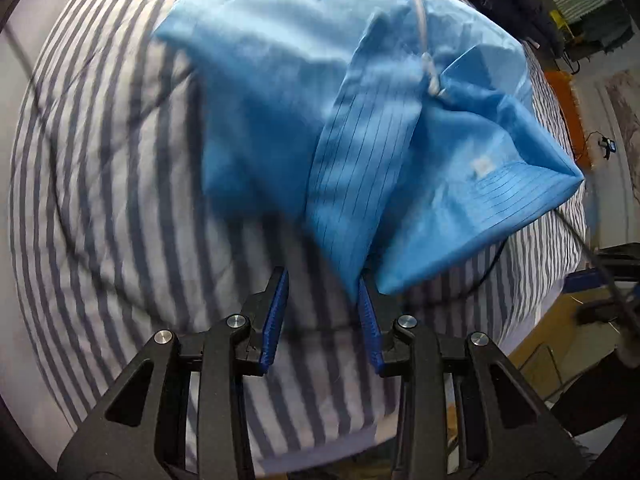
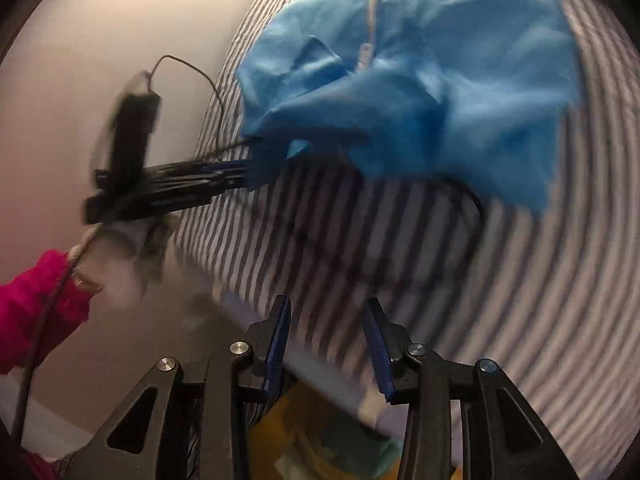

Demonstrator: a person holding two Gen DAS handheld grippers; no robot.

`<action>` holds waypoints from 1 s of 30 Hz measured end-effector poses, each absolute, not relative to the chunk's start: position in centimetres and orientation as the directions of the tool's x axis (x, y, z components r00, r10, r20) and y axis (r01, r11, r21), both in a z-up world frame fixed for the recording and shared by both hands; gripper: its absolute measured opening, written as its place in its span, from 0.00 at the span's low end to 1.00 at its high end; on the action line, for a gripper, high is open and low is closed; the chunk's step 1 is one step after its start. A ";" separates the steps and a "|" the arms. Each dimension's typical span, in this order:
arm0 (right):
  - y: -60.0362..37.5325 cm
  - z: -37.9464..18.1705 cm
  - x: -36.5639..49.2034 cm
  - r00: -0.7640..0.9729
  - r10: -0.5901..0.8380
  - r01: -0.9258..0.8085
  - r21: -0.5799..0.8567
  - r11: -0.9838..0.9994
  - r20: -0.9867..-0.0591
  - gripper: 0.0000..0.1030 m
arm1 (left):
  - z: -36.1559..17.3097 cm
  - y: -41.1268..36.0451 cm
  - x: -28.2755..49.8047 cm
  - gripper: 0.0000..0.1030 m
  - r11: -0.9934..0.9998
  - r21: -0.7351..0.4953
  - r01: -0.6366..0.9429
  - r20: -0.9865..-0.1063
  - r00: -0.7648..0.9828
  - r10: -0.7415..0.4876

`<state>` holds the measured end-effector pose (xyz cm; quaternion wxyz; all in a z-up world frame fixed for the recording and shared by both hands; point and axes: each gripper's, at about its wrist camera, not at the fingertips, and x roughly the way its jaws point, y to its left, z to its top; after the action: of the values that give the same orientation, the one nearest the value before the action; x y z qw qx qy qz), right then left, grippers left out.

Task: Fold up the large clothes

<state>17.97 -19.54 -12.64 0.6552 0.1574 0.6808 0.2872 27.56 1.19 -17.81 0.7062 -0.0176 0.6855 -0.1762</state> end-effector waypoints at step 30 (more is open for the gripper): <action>-19.1 -13.2 16.7 -0.017 0.419 -0.073 0.419 0.905 -0.908 0.27 | -10.8 4.7 29.4 0.33 0.964 -0.256 0.071 -0.942 0.206 -0.265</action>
<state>16.65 -19.08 -13.17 0.6899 0.1253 0.6903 0.1783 29.42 4.69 -10.84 0.7727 -0.0782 0.6204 -0.1086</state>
